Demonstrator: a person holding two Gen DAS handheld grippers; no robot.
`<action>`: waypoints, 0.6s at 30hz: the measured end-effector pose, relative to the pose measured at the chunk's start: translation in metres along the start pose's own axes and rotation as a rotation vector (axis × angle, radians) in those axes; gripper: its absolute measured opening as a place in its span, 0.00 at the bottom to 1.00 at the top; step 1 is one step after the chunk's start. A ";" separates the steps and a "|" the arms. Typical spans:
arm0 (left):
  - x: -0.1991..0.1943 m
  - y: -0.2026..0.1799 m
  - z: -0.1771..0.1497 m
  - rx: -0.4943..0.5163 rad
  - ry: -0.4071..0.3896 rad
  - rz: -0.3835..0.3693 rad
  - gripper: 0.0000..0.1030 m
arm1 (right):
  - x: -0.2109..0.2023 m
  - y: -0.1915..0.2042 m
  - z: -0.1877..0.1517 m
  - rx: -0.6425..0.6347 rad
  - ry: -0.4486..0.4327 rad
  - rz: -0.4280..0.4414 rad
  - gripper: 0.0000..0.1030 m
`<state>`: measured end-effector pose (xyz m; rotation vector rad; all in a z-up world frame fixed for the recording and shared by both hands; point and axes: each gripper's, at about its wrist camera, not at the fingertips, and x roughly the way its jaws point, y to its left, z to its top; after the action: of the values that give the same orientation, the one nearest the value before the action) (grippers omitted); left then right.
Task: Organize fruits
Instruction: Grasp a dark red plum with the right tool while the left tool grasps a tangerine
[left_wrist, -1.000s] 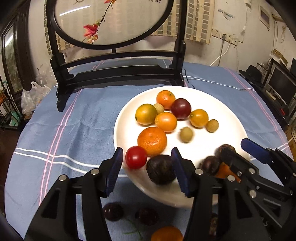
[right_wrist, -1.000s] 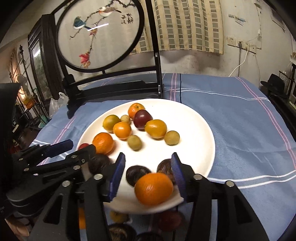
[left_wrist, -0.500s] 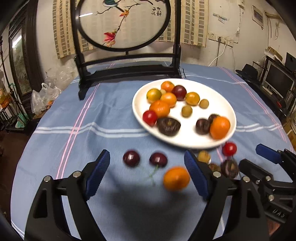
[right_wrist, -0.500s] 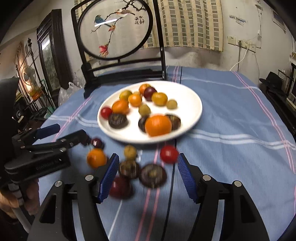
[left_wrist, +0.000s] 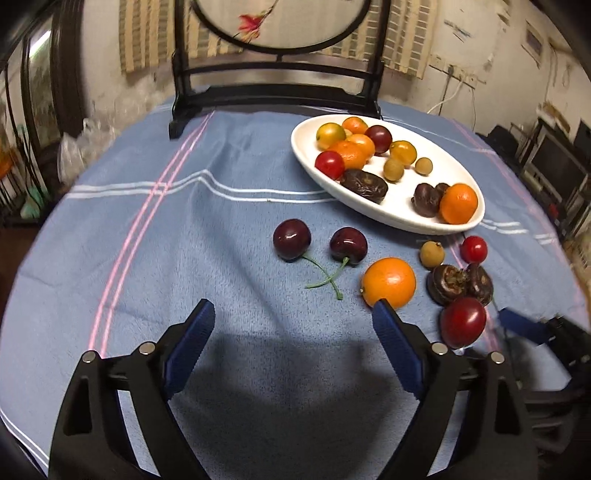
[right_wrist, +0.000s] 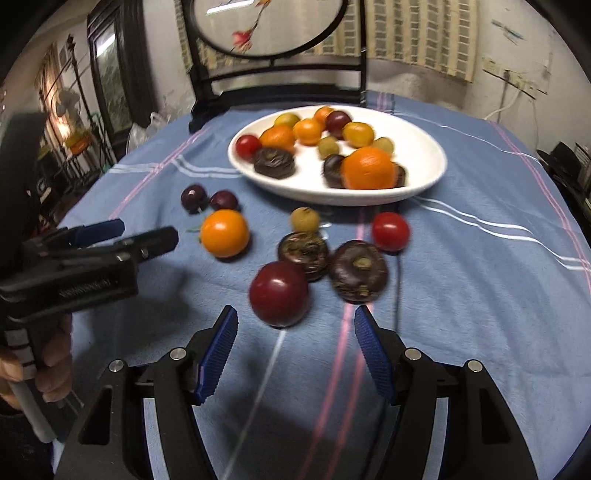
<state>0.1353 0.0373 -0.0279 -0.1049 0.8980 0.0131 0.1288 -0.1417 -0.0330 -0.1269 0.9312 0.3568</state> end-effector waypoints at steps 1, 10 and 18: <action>0.000 0.003 0.000 -0.015 0.003 -0.006 0.83 | 0.004 0.003 0.001 -0.008 0.009 -0.005 0.65; 0.004 0.002 -0.001 -0.027 0.031 -0.023 0.85 | 0.020 0.013 0.008 -0.037 0.017 -0.039 0.37; -0.001 -0.022 -0.009 0.068 0.000 -0.053 0.85 | 0.002 -0.019 0.005 0.052 0.005 -0.026 0.37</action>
<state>0.1287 0.0144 -0.0304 -0.0659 0.8947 -0.0667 0.1406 -0.1578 -0.0330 -0.0925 0.9422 0.3083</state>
